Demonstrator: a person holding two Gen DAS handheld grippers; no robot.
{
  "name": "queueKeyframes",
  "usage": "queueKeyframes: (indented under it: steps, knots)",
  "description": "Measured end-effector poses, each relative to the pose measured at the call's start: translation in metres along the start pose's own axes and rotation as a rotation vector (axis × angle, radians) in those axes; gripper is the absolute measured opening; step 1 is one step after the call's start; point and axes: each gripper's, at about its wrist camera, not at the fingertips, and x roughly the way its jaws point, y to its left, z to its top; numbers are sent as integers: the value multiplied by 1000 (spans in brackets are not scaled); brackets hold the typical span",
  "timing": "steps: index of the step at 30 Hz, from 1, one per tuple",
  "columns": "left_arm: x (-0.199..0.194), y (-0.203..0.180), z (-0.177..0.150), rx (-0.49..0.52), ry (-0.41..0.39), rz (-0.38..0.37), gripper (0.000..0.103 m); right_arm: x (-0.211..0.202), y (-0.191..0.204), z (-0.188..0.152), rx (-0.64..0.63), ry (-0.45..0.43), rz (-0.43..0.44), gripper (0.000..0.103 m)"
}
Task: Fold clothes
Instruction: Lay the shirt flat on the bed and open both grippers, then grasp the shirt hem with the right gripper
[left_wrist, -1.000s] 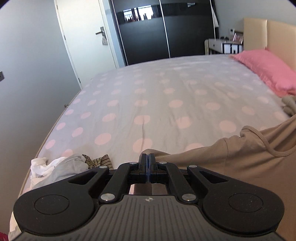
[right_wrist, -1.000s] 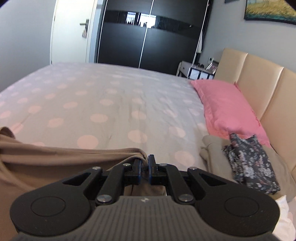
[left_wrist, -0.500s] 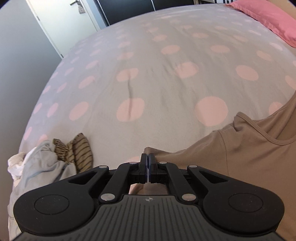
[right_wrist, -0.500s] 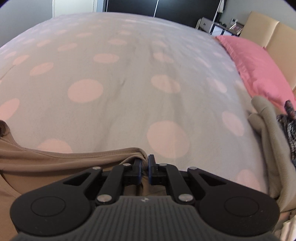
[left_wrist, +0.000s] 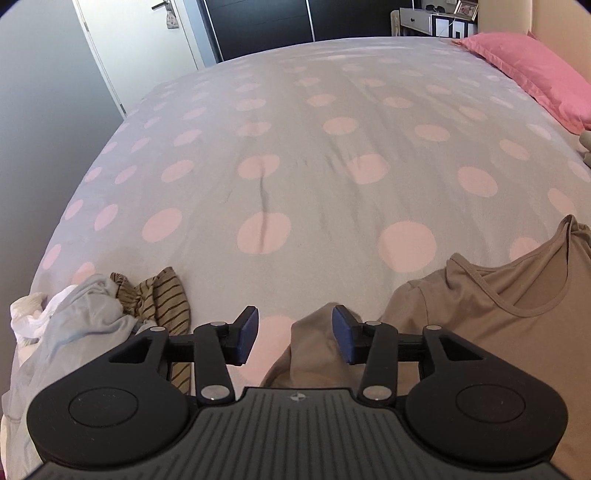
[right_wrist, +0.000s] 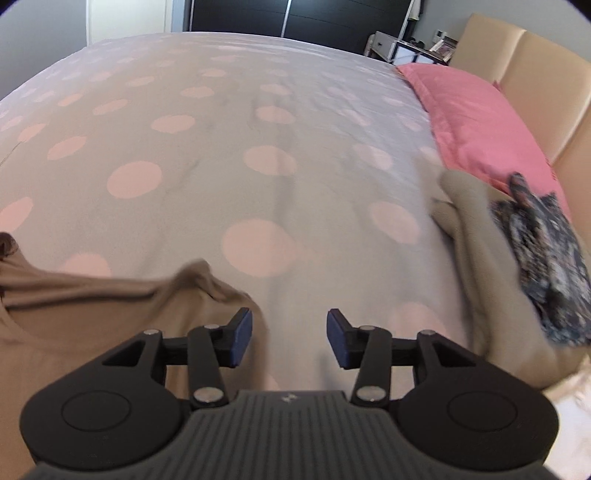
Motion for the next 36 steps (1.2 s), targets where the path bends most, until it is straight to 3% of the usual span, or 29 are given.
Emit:
queueKeyframes:
  steps: [8,15,19,25,31,33,34,36]
  knots:
    - [-23,4,-16,1,10,33,42,-38,-51,-68,79,173,27,48]
    - [-35,12,-36,-44,50,67,43,-42,-61,-123,110,303,79,48]
    - [-35,11,-48,-65,83,71,43,-47,-61,-134,126,311,98,48]
    - [-33,-6,-61,-13,115,89,43,-52,-63,-136,151,310,152,48]
    - [-39,-2,-68,-23,115,106,43,-43,-65,-148,170,392,195,48]
    - [-38,3,-69,-46,124,111,43,-45,-62,-148,153,388,184,39]
    - [-38,6,-69,-57,129,110,43,-46,-61,-149,145,386,179,21]
    - [-38,9,-70,-72,132,108,43,-48,-61,-146,145,372,165,7]
